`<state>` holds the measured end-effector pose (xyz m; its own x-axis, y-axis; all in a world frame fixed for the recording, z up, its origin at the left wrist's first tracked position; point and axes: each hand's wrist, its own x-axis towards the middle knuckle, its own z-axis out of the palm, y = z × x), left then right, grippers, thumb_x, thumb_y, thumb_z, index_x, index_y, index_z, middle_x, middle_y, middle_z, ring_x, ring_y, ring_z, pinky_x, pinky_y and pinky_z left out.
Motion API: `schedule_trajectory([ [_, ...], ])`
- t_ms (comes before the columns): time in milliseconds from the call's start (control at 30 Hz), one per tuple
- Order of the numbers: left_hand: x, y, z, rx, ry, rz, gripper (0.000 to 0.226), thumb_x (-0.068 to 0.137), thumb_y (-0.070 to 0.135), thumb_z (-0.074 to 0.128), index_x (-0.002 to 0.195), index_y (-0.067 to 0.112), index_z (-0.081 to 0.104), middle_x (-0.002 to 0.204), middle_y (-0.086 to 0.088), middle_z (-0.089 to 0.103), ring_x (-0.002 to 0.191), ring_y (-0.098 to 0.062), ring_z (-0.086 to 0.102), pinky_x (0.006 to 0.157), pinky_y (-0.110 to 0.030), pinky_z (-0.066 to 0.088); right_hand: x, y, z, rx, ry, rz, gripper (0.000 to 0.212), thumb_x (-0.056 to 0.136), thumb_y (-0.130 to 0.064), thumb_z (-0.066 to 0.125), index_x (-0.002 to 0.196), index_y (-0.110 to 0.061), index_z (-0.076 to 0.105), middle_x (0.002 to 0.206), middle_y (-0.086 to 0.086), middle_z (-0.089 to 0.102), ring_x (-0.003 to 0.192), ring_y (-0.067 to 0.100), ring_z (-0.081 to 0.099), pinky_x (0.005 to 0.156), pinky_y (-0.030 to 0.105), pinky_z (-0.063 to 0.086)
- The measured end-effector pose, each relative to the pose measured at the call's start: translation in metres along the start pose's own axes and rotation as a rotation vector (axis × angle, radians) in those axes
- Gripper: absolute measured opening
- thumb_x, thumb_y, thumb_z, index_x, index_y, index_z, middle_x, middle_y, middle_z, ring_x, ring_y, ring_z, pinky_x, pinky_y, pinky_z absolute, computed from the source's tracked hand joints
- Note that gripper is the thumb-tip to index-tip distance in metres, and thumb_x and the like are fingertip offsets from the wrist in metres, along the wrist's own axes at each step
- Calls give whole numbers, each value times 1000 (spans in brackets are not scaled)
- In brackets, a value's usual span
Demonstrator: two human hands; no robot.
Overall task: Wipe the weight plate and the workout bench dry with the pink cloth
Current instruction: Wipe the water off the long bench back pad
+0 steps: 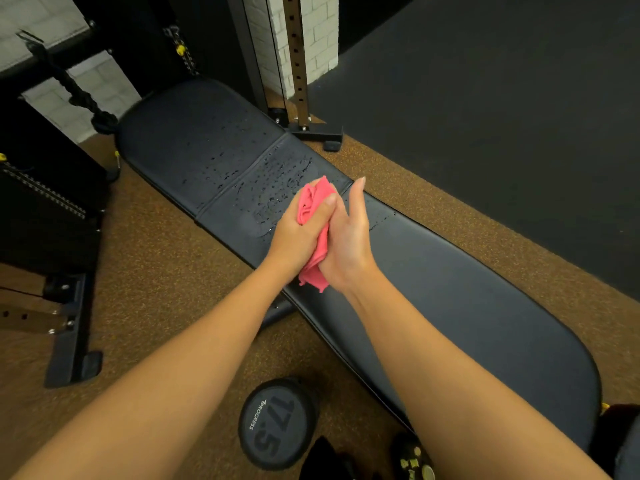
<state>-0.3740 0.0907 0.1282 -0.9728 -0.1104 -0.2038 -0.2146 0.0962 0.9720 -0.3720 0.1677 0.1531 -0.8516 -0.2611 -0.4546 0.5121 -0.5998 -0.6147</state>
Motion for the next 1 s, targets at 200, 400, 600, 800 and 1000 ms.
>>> schedule_trajectory([
  [200, 0, 6, -2, 253, 199, 51, 15, 91, 41, 54, 89, 27, 57, 82, 10, 62, 75, 2, 57, 58, -4, 41, 1, -12, -16, -31, -163, 43, 73, 94, -60, 21, 140, -6, 39, 136, 13, 52, 125, 24, 50, 109, 42, 35],
  [400, 12, 3, -14, 402, 264, 61, 29, 91, 43, 52, 81, 16, 55, 71, 7, 57, 66, -3, 53, 57, -11, 38, 17, -30, -41, -442, -50, -22, 38, 101, -35, 33, 123, -11, 54, 114, 10, 64, 98, 21, 65, 82, 29, 54],
  [600, 18, -17, -30, 808, 297, 141, 59, 89, 59, 41, 64, 6, 48, 55, -4, 51, 59, -20, 53, 60, -36, 42, 60, -71, -85, -723, 280, -186, 24, 98, -18, 40, 103, -16, 63, 89, -3, 66, 82, 14, 60, 75, 26, 48],
  [800, -4, -62, -7, 1156, 205, 401, 47, 89, 51, 43, 106, 17, 70, 123, -4, 63, 107, -26, 61, 90, -37, 44, 89, -66, -137, -1236, 345, -199, 31, 99, -24, 39, 123, -11, 55, 124, 7, 57, 114, 22, 50, 95, 32, 39],
  [1000, -19, -94, 14, 1390, 91, 383, 55, 88, 52, 44, 136, 27, 47, 149, -10, 35, 134, -39, 32, 106, -62, 20, 98, -30, -149, -1738, 307, -369, 48, 99, -37, 35, 139, -10, 39, 138, 9, 47, 130, 28, 39, 110, 44, 22],
])
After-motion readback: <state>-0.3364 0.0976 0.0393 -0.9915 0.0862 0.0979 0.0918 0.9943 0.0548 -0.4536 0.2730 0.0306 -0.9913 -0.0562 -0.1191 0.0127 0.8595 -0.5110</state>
